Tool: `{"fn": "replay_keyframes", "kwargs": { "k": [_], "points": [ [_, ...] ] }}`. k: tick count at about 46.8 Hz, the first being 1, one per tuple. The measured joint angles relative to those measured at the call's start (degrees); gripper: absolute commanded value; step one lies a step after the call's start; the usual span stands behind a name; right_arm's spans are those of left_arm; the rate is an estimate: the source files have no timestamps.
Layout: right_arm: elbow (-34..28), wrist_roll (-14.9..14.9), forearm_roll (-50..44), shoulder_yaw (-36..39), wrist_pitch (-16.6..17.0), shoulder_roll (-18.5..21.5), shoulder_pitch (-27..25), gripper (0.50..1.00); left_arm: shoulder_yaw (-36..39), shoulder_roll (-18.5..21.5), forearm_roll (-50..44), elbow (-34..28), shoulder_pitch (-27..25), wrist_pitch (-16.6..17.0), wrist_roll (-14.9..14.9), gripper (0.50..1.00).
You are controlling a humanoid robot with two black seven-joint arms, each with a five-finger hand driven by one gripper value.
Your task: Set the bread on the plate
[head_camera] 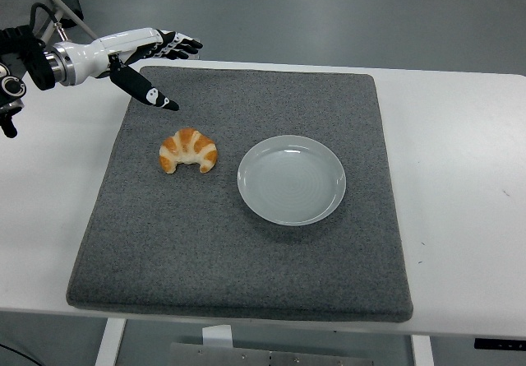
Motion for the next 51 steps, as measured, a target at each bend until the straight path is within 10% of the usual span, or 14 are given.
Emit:
{"fn": "replay_keyframes", "kwargs": {
  "k": [27, 51],
  "points": [
    [0.0, 0.0, 0.0, 0.0, 0.0, 0.0, 0.0, 0.93, 7.9, -1.0, 11.1, -8.9, -1.5, 11.0, 4.2, 0.984],
    [0.0, 0.0, 0.0, 0.0, 0.0, 0.0, 0.0, 0.93, 8.6, -3.2, 12.1, -8.3, 6.7, 19.1, 1.7, 0.979]
  ]
}}
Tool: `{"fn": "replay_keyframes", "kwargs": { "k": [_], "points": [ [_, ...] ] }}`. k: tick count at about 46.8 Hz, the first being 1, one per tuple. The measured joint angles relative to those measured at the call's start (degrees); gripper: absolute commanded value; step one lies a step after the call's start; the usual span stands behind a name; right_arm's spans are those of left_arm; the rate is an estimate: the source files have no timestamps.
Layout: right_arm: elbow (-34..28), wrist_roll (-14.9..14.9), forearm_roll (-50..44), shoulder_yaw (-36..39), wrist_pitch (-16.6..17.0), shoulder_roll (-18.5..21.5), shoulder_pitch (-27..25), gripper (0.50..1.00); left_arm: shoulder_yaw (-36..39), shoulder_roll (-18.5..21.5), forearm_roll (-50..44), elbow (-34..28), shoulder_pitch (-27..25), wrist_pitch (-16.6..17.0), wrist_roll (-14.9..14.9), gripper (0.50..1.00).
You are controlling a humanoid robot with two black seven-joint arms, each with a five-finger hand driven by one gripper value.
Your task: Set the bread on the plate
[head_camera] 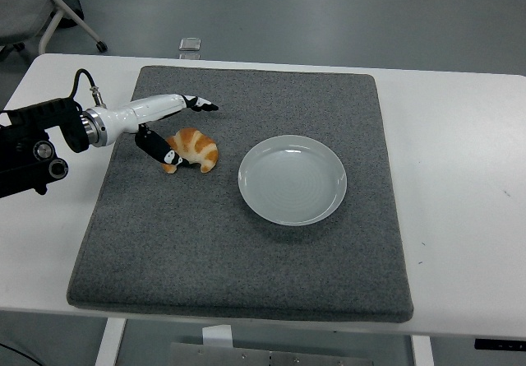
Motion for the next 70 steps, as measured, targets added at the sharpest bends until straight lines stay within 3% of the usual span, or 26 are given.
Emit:
{"fn": "replay_keyframes", "kwargs": {
  "k": [17, 22, 28, 44, 49, 57, 70],
  "points": [
    [0.0, 0.0, 0.0, 0.0, 0.0, 0.0, 0.0, 0.93, -0.1, -3.6, -0.1, 4.7, 2.5, 3.0, -0.6, 0.956],
    [0.0, 0.0, 0.0, 0.0, 0.0, 0.0, 0.0, 0.93, -0.1, -4.2, -0.1, 6.4, 2.5, 3.4, -0.6, 0.898],
    [0.0, 0.0, 0.0, 0.0, 0.0, 0.0, 0.0, 0.93, -0.1, -4.6, -0.2, 7.4, 2.5, 3.4, -1.4, 0.87],
    [0.0, 0.0, 0.0, 0.0, 0.0, 0.0, 0.0, 0.93, -0.1, -6.1, -0.3, 8.6, 3.8, 3.4, -1.7, 0.864],
    [0.0, 0.0, 0.0, 0.0, 0.0, 0.0, 0.0, 0.93, -0.1, -6.2, -0.4, 8.6, 3.9, 3.4, -1.7, 0.761],
    [0.0, 0.0, 0.0, 0.0, 0.0, 0.0, 0.0, 0.93, 0.1, -6.1, -0.4, 8.6, 3.9, 3.2, -1.8, 0.5],
    [0.0, 0.0, 0.0, 0.0, 0.0, 0.0, 0.0, 0.93, 0.1, -6.0, -0.9, 8.5, 3.8, 3.1, -1.9, 0.5]
  ]
}}
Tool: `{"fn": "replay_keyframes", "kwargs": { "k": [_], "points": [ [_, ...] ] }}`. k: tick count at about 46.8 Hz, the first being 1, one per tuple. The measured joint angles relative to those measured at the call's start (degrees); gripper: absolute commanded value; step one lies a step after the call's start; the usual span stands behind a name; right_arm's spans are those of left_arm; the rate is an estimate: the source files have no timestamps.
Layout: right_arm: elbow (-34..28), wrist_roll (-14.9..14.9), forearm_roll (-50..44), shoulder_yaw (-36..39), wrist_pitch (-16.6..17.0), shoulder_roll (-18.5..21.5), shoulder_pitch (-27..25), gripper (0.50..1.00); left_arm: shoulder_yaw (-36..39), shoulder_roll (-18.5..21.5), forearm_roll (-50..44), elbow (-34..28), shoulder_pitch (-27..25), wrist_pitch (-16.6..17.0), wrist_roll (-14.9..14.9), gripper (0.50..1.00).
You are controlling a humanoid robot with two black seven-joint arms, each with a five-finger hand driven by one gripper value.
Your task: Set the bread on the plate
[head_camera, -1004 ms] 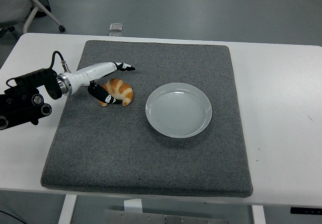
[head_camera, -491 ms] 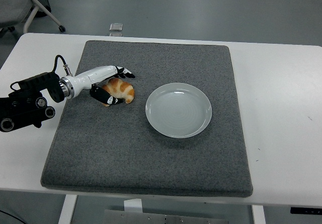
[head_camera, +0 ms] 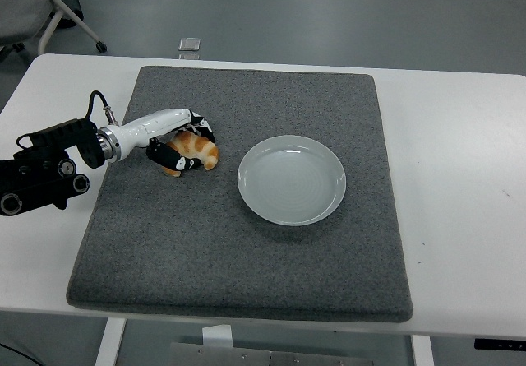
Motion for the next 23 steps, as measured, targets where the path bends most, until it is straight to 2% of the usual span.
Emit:
{"fn": "replay_keyframes", "kwargs": {
  "k": [6, 15, 23],
  "points": [
    [0.0, 0.0, 0.0, 0.0, 0.0, 0.0, 0.0, 0.93, -0.5, 0.1, -0.1, -0.4, -0.2, 0.0, -1.2, 0.5],
    [0.0, 0.0, 0.0, 0.0, 0.0, 0.0, 0.0, 0.93, -0.7, 0.7, 0.0, -0.9, -0.6, 0.1, -1.3, 0.5],
    [0.0, 0.0, 0.0, 0.0, 0.0, 0.0, 0.0, 0.93, -0.8, 3.8, 0.7, -2.8, -2.0, 0.1, -1.3, 0.5]
  ]
}}
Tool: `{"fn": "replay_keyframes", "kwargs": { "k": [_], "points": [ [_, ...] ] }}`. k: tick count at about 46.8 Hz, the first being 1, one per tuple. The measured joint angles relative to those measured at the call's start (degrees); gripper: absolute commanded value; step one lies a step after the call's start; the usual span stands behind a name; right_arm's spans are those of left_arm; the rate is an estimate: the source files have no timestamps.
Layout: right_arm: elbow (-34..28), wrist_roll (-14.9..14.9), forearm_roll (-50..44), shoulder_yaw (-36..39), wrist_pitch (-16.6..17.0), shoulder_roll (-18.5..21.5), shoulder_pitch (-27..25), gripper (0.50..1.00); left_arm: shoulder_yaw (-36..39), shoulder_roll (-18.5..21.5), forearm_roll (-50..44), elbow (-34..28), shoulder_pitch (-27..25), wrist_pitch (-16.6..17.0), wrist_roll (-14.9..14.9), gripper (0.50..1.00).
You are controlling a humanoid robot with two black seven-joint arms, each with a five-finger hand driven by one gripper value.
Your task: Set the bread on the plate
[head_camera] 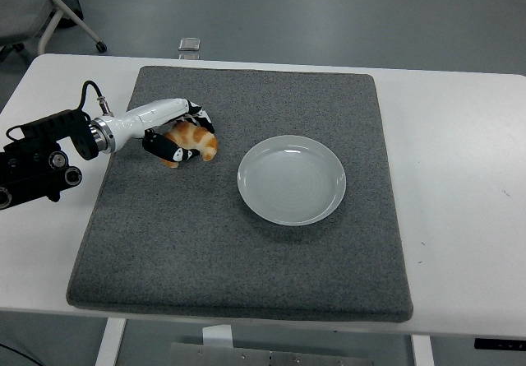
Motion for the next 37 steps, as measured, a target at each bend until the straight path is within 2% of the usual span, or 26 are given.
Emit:
{"fn": "replay_keyframes", "kwargs": {
  "k": [11, 23, 37],
  "points": [
    [0.0, 0.0, 0.0, 0.0, 0.0, 0.0, 0.0, 0.93, 0.1, 6.1, 0.1, -2.6, -4.3, -0.1, 0.0, 0.5],
    [0.0, 0.0, 0.0, 0.0, 0.0, 0.0, 0.0, 0.93, 0.2, 9.5, 0.1, -2.6, -9.5, -1.1, 0.0, 0.5],
    [0.0, 0.0, 0.0, 0.0, 0.0, 0.0, 0.0, 0.93, 0.2, 12.2, 0.0, -2.3, -18.7, -7.6, 0.0, 0.5]
  ]
}}
